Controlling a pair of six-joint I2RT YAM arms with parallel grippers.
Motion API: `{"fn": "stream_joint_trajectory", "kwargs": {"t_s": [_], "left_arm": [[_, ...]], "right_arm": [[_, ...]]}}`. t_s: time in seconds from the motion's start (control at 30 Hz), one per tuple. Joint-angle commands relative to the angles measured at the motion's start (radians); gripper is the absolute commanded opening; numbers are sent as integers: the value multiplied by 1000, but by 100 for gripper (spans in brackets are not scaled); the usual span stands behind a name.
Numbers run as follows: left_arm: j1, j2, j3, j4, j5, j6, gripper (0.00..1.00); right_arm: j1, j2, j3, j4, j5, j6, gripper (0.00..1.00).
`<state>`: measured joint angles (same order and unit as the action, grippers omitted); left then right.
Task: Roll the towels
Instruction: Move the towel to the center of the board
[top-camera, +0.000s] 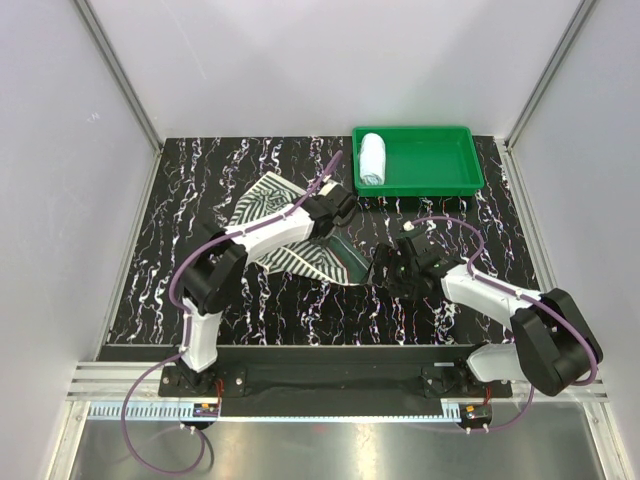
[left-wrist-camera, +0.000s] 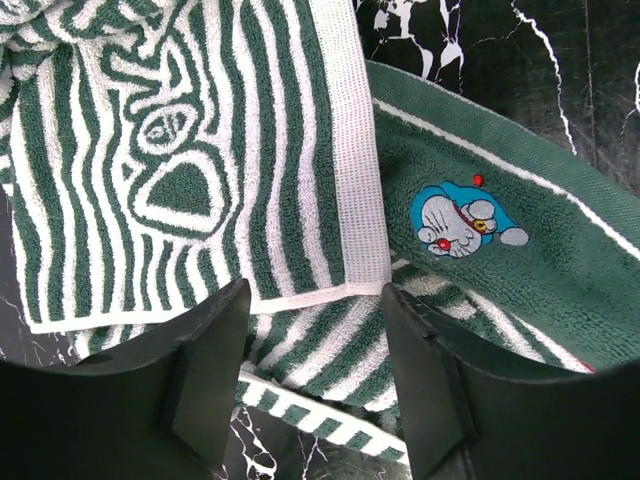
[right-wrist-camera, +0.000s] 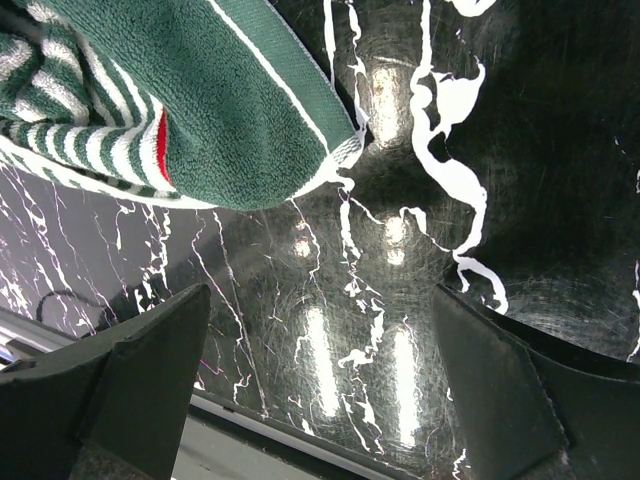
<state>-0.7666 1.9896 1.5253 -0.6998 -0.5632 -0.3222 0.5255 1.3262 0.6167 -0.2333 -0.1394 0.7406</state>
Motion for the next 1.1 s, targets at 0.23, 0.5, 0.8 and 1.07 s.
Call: {"fn": "stream_joint_trajectory", "kwargs": {"t_s": [0.23, 0.5, 0.8, 1.07], "left_arm": [[-8, 40, 65, 16, -27, 29, 66], [-17, 83, 98, -6, -70, 25, 62], [-7, 115, 121, -10, -121, 34, 22], [16, 55, 156, -35, -104, 18, 0]], "right_arm": [[7, -13, -17, 9, 24, -12, 98], [4, -4, -23, 17, 21, -15, 98], [5, 1, -32, 26, 20, -17, 98], [5, 19, -34, 45, 20, -10, 98]]}}
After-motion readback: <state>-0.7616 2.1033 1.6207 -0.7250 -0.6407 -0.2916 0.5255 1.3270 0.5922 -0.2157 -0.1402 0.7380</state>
